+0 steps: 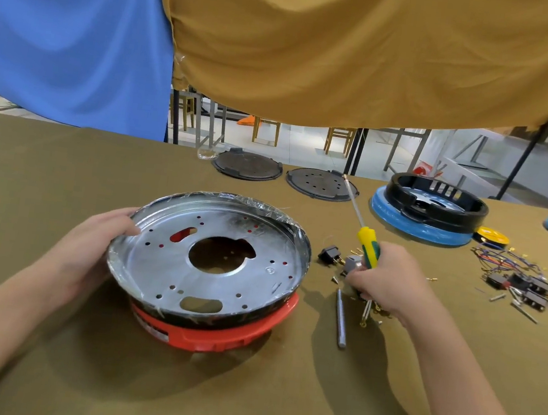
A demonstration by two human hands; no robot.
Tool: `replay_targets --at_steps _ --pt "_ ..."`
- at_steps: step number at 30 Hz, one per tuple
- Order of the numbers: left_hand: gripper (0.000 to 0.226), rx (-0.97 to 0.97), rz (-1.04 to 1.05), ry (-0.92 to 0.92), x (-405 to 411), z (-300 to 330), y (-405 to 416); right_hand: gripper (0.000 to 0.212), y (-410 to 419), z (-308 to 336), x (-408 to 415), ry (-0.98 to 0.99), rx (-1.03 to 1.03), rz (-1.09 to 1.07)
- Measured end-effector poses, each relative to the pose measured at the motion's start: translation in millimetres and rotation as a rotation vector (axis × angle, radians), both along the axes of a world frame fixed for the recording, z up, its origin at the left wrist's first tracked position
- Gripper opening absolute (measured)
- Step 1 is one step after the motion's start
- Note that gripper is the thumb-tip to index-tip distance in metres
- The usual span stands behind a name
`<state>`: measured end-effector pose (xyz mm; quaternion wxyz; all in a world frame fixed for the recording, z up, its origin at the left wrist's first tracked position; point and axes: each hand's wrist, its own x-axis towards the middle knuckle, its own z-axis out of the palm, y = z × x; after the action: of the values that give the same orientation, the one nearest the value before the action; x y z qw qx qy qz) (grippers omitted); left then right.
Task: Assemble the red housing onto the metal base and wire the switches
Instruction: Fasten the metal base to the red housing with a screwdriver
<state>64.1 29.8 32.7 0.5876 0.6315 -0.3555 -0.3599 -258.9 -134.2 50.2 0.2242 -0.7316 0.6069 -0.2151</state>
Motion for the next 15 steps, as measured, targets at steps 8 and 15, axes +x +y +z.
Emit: replay_targets --at_steps 8,15 --pt "0.043 -0.045 0.065 0.012 -8 3 0 0.019 2 -19 30 0.296 -0.266 0.039" --pt "0.042 -0.050 0.040 0.000 -5 2 0 0.020 1 -21 36 0.242 -0.319 0.039"
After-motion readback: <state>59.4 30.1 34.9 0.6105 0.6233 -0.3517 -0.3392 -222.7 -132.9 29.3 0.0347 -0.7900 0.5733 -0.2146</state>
